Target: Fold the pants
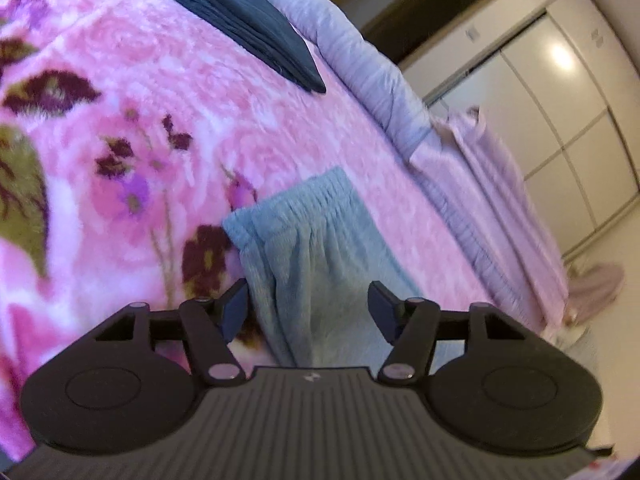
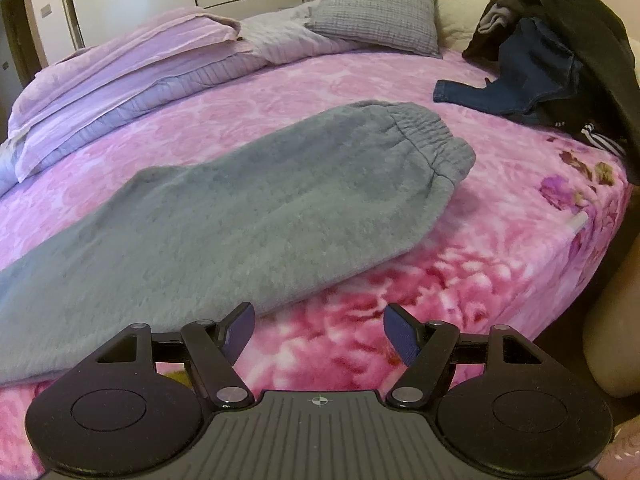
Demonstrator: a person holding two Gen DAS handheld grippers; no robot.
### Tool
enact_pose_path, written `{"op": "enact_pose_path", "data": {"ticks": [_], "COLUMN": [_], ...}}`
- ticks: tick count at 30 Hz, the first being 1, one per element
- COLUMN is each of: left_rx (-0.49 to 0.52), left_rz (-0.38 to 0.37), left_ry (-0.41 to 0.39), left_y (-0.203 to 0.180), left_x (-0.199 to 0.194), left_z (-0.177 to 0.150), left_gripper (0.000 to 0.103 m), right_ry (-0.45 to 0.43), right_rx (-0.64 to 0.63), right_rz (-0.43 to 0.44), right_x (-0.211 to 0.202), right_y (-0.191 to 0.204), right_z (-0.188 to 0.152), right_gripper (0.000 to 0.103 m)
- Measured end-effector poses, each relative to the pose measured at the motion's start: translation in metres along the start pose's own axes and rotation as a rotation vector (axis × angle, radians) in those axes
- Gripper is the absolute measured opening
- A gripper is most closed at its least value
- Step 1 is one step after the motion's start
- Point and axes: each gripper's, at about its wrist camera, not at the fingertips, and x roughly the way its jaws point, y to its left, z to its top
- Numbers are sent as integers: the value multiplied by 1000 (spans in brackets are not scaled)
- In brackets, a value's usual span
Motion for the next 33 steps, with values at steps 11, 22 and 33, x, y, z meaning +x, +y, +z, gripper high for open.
{"op": "enact_pose_path", "data": {"ticks": [11,22,33], "left_rx": [324,1234,1170], "left_rz": [157,-285,-352], "left_ry": [-88,-104,276], "left_y": [-72,-276,-254], "left_x": [2,-32,-2], "left_z": [-4,-193,-257], "left_gripper": [14,14,36], "right_ry": [-34,-97,-94], "right_rx": [-2,126,128], "right_rz": [-1,-41,67], "right_x": [9,-8,-7], "right_y": [-3,-52,-37], "right_z": [13,20,17], "right_gripper": [68,68,68]}}
